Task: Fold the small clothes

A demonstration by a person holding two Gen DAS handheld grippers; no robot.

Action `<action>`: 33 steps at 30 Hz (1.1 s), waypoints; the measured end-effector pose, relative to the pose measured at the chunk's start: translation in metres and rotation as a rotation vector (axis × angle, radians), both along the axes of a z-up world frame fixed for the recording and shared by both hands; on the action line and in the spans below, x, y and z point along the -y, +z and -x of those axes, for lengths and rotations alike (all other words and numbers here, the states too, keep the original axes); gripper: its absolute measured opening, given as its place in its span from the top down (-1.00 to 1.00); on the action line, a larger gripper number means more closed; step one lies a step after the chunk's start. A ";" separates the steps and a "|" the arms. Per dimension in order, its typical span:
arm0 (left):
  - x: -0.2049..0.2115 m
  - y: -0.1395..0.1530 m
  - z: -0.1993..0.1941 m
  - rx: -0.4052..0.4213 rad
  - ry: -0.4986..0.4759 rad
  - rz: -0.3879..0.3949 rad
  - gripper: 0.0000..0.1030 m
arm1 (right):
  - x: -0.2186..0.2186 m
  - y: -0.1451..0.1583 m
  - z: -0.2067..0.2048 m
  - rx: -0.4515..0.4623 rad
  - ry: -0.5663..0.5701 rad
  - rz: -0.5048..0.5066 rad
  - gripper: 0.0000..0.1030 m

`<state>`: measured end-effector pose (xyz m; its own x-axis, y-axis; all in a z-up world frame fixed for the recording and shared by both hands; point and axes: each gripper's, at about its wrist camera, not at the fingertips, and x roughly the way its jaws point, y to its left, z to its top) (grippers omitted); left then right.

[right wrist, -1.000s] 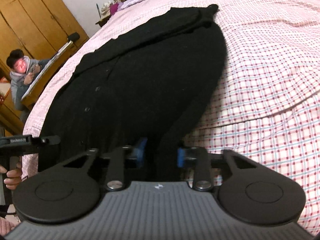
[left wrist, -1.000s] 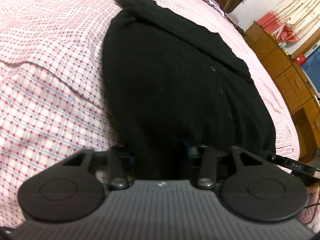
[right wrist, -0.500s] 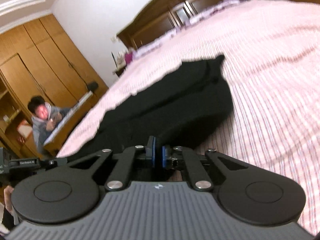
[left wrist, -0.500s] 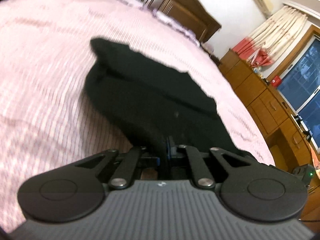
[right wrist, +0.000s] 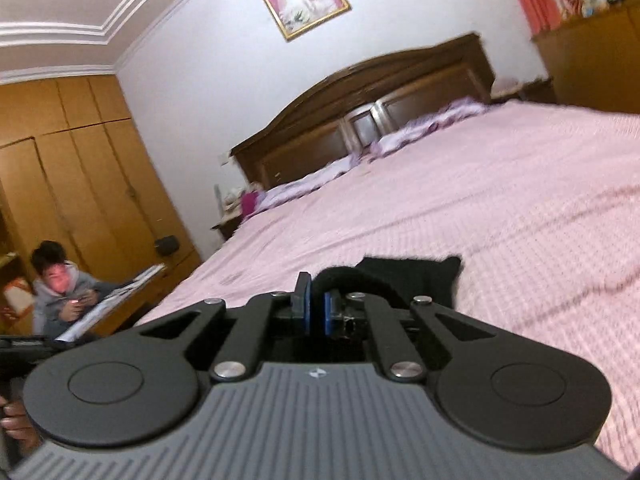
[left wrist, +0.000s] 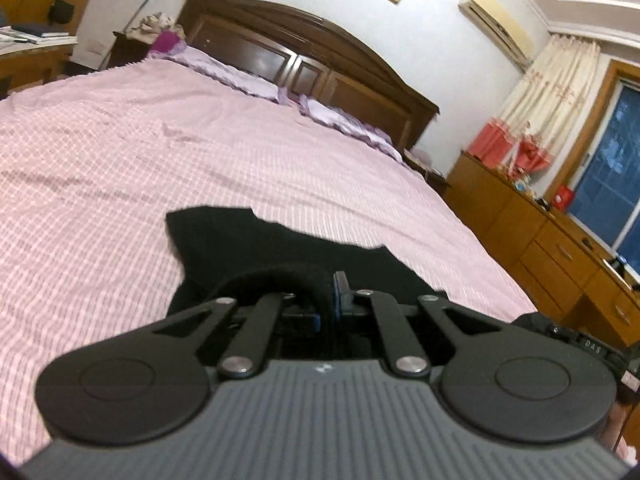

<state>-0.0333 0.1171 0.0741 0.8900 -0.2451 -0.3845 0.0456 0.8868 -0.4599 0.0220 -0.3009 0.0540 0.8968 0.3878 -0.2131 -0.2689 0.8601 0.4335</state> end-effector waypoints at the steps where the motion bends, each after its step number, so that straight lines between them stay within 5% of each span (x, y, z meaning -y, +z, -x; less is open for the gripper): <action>1: 0.000 -0.001 -0.008 0.003 0.012 -0.009 0.85 | -0.003 -0.002 -0.005 0.004 -0.013 0.015 0.89; 13: -0.017 -0.082 -0.067 -0.188 0.090 -0.057 0.84 | -0.018 -0.092 -0.079 -0.214 -0.084 0.142 0.88; 18: -0.024 -0.100 -0.067 -0.221 0.094 -0.018 0.79 | -0.009 -0.114 -0.090 -0.297 -0.070 0.071 0.84; 21: -0.024 -0.095 -0.063 -0.244 0.094 -0.005 0.76 | -0.006 -0.110 -0.088 -0.325 -0.057 0.035 0.63; 25: -0.020 -0.088 -0.048 -0.243 0.076 0.021 0.36 | -0.001 -0.102 -0.073 -0.343 -0.019 -0.038 0.21; 27: -0.016 -0.088 -0.039 -0.247 0.060 0.040 0.33 | 0.002 -0.100 -0.062 -0.345 -0.013 -0.064 0.09; 33: -0.009 -0.098 -0.032 -0.268 0.032 0.132 0.33 | 0.004 -0.104 -0.044 -0.373 -0.002 -0.146 -0.01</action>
